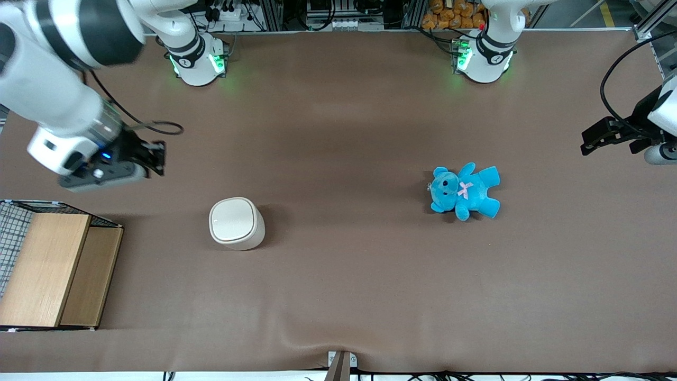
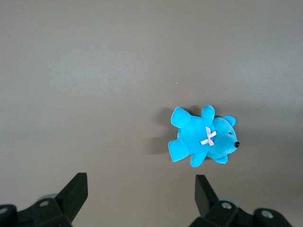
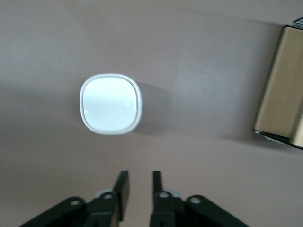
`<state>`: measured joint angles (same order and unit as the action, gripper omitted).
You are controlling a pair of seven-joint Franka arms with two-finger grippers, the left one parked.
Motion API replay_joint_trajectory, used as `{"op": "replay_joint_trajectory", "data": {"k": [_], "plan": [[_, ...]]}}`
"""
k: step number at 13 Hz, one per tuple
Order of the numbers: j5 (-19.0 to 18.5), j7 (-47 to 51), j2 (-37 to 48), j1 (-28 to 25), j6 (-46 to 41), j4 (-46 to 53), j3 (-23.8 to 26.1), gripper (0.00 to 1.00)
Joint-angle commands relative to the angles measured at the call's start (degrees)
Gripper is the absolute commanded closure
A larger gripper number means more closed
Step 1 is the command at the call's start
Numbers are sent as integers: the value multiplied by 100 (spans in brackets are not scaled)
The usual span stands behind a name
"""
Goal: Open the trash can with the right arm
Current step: 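Move the right gripper down to the white trash can's lid edge, then push the lid edge with the right gripper to flip the lid up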
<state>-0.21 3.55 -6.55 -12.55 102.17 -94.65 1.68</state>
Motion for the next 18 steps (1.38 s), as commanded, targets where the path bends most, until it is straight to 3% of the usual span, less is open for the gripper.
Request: {"op": "replay_joint_trajectory", "data": {"k": [1,3,6,18], "plan": [[-129,226,-328,-11,651,-281,122,99],[-181,225,-714,-63,1101,-362,122,100],[-734,234,-1181,-125,1576,-335,131,100],[-682,717,-1938,-195,2368,-353,131,100]]}}
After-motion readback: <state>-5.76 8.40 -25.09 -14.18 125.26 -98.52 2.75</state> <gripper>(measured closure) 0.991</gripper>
